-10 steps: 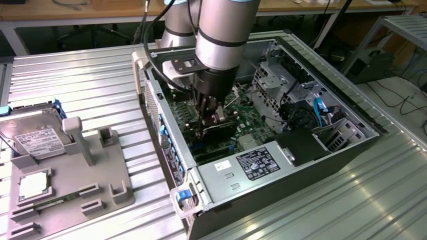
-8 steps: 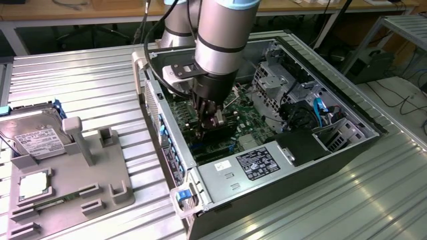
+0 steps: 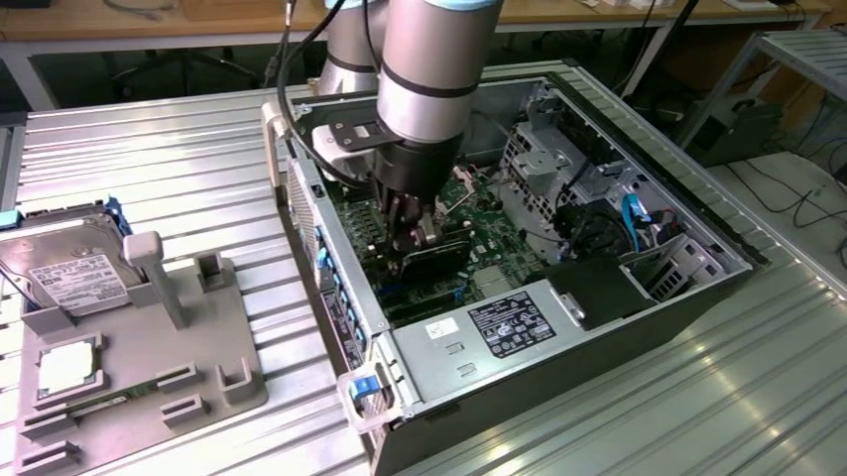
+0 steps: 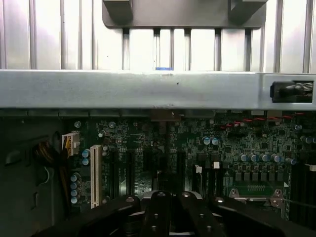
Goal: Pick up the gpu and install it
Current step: 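Press down on the gpu until it lock into place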
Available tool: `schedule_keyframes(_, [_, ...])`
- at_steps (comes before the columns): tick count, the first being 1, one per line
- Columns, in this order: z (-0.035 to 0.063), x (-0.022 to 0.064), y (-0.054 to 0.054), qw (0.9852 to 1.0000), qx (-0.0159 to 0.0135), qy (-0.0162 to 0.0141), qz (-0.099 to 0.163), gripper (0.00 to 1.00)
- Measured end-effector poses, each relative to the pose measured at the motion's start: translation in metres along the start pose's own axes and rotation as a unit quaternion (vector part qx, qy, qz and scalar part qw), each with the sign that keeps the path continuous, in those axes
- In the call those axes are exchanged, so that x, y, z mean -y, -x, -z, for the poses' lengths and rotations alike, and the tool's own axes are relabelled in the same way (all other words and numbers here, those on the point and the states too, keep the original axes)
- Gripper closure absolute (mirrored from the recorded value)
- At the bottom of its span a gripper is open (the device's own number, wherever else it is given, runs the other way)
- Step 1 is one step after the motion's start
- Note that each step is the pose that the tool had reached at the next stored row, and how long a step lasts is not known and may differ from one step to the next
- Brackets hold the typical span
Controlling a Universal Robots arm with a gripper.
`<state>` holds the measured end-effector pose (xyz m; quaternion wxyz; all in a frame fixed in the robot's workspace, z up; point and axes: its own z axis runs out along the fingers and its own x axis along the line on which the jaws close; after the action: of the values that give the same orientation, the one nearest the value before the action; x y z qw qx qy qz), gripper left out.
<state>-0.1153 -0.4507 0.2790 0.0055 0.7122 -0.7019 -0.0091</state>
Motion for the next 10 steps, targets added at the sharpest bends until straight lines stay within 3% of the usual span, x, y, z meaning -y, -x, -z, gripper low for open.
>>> schedule_keyframes(2, [-0.0098, -0.0008, 0.000, 1.0000, -0.0003, 0.0003, 0.000, 0.89])
schedule_keyframes(3, [-0.0056, -0.0007, 0.000, 1.0000, 0.0009, -0.0004, 0.000, 0.89])
schedule_keyframes(10, [0.0134, -0.0012, 0.001, 1.0000, 0.0000, 0.0002, 0.000, 0.89])
